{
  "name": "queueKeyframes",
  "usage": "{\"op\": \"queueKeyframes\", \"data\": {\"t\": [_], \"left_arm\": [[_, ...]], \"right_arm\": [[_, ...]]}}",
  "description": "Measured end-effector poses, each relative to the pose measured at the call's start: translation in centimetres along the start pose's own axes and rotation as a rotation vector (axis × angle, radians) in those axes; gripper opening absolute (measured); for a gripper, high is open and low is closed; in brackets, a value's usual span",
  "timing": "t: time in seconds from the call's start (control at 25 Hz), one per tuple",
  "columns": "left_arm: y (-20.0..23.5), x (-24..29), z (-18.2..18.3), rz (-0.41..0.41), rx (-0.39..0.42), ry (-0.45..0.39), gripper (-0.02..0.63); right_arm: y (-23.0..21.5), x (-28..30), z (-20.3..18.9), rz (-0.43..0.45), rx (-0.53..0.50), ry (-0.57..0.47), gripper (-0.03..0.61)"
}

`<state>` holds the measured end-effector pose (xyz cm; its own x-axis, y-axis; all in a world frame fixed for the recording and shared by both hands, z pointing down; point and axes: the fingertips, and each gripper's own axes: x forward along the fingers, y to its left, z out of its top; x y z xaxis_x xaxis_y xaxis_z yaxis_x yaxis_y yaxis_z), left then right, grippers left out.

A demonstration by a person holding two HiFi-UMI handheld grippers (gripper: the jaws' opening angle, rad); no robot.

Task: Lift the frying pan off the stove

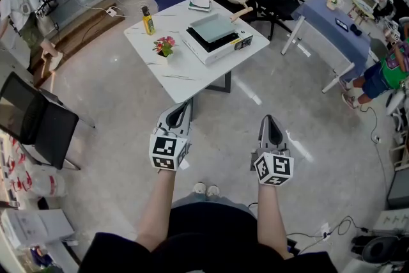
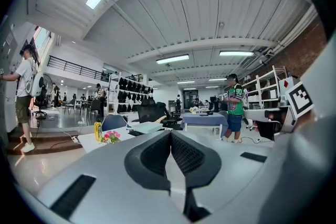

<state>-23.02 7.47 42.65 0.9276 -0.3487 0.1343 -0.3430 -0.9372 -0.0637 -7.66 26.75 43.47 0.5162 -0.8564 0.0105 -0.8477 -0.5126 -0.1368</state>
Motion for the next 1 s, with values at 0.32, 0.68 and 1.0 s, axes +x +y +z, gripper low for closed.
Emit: {"op": "queueKeyframes", "data": {"t": [0.32, 0.68, 1.0], "left_arm": [[0.5, 0.0, -0.6, 0.004, -0.01, 0.009, 0.02], [0.9, 0.2, -1.2, -0.009, -0.02, 0.02, 0.02], [1.3, 0.4, -1.8, -0.037, -0.022, 0.032, 0.02]], "right_arm": [[0.8, 0.4, -0.7, 0.041, 0.017, 0.016, 0.009], [1.3, 0.6, -0.5, 0.062, 0.049, 0.003, 0.09], [1.9, 0.4, -0.6, 0.066, 0.088, -0.011, 0.183]]}}
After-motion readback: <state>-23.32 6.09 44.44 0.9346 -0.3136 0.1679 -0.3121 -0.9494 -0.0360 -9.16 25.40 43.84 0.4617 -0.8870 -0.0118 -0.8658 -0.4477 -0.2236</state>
